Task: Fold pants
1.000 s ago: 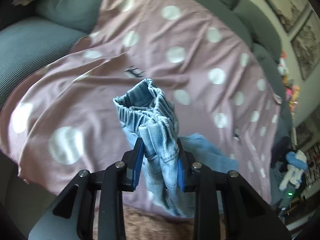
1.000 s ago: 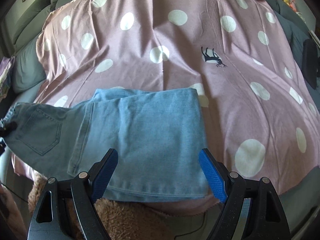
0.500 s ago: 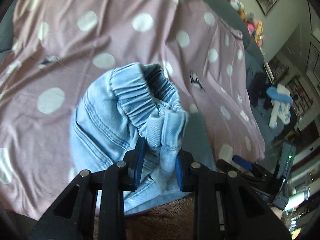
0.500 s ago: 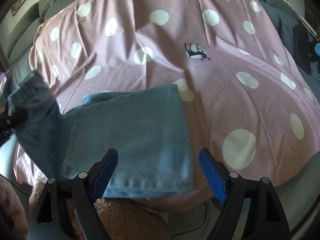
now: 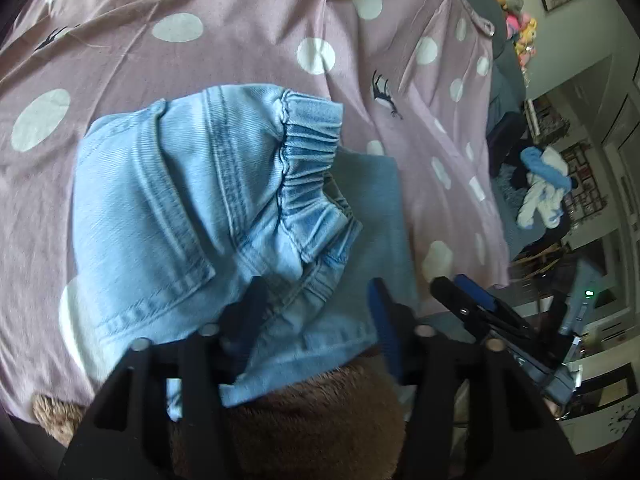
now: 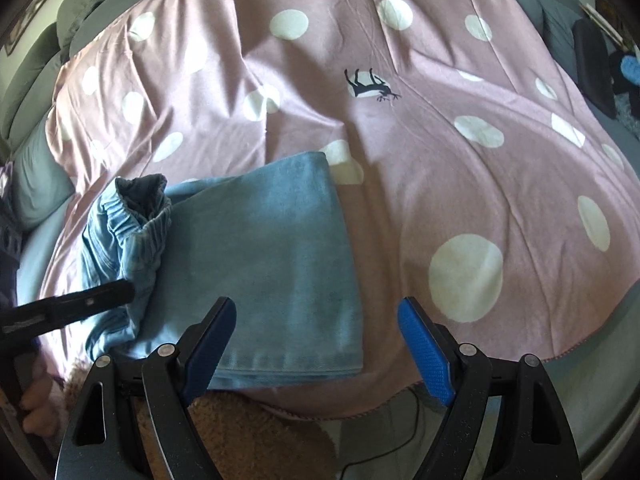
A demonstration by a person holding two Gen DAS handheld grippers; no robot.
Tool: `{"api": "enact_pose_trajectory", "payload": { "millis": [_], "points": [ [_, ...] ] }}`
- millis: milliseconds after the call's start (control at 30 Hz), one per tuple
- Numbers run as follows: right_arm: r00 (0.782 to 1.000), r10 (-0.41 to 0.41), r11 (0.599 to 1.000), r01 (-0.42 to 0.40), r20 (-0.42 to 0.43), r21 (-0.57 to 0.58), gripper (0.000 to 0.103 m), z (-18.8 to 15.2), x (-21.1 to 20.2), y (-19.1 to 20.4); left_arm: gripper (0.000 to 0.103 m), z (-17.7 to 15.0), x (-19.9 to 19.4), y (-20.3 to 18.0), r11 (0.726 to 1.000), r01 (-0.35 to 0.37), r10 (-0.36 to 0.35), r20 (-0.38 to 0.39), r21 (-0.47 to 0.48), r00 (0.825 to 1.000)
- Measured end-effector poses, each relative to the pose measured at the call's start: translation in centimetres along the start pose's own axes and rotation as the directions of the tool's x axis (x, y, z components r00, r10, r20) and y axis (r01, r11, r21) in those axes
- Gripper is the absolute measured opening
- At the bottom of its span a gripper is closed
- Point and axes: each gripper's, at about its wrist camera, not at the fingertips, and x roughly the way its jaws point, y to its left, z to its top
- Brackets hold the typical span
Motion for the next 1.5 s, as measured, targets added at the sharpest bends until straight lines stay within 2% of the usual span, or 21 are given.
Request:
{"api": "enact_pose_trajectory", "payload": {
  "millis": [33,67,167,300,400,467,533,567,667,700,767,867,967,1067,1300,1500],
  "points": [
    [1.0,0.003,1.0,-0.003,0.001,-0.002,0.083,0.0,0.0,0.0,0.071,-0.2,-1.0,0.1,1.0,0.001,-0.001,0.021,-0.004,1.0],
    [1.0,0.007,1.0,-0.007,0.004,-0.006,0.083,0.1,-0.1,0.2,0.071,-0.3,-1.7,0.3,1.0,-0.005,0.005,0.04,-0.005,0.999],
    [0.999,0.029,0.999,-0.028,0.016,-0.031,0.083,0.5,-0.4,0.8,0.078,-0.8,-4.0,1.2,0.994,-0.106,0.109,0.092,-0.031,0.99],
    [0.996,0.088,0.994,-0.086,0.025,-0.073,0.083,1.8,-0.7,2.5,0.078,-1.5,-5.7,3.2,0.971,-0.22,0.23,0.124,-0.088,0.965],
    [0.983,0.18,0.973,-0.173,0.035,-0.155,0.082,2.9,-1.0,5.4,0.078,-1.9,-6.3,4.9,0.96,-0.236,0.255,0.124,-0.149,0.959],
    [0.972,0.233,0.956,-0.225,0.022,-0.191,0.075,3.3,-0.6,7.0,0.078,-2.2,-6.6,5.8,0.952,-0.248,0.272,0.12,-0.181,0.955],
    [0.958,0.287,0.933,-0.284,-0.021,-0.222,0.059,3.8,0.4,8.9,0.078,-2.5,-6.9,6.6,0.942,-0.267,0.294,0.115,-0.205,0.949],
    [0.951,0.306,0.922,-0.309,-0.05,-0.232,0.058,4.1,1.3,9.9,0.078,-2.6,-6.9,6.8,0.94,-0.268,0.296,0.113,-0.212,0.948],
    [0.952,0.289,0.921,-0.306,-0.104,-0.241,0.047,4.3,3.5,11.6,0.078,-2.9,-6.8,7.1,0.937,-0.266,0.295,0.104,-0.225,0.95],
    [0.948,0.29,0.921,-0.313,-0.128,-0.232,0.041,4.3,4.3,11.9,0.078,-3.0,-6.7,7.1,0.936,-0.271,0.299,0.099,-0.224,0.949],
    [0.94,0.296,0.922,-0.328,-0.168,-0.208,0.035,4.3,5.8,12.1,0.078,-3.1,-6.5,7.2,0.934,-0.277,0.304,0.094,-0.224,0.948],
    [0.949,0.273,0.927,-0.303,-0.155,-0.222,0.025,4.1,5.9,12.0,0.078,-3.0,-6.1,7.2,0.936,-0.272,0.296,0.085,-0.223,0.951],
    [0.954,0.284,0.923,-0.299,-0.095,-0.242,0.015,3.5,3.3,11.5,0.078,-2.8,-5.7,7.2,0.937,-0.271,0.295,0.082,-0.219,0.952],
    [0.945,0.318,0.923,-0.326,-0.073,-0.206,0.013,3.3,1.8,10.1,0.077,-2.6,-5.0,7.2,0.938,-0.274,0.296,0.077,-0.213,0.952],
    [0.956,0.276,0.947,-0.288,-0.098,-0.145,0.013,2.2,3.8,8.5,0.077,-2.8,-3.4,7.8,0.935,-0.28,0.295,0.04,-0.216,0.955],
    [0.978,0.195,0.962,-0.207,-0.08,-0.181,0.025,2.5,3.7,8.9,0.077,-3.0,-3.7,8.2,0.935,-0.269,0.284,0.033,-0.23,0.958]
  ]
}}
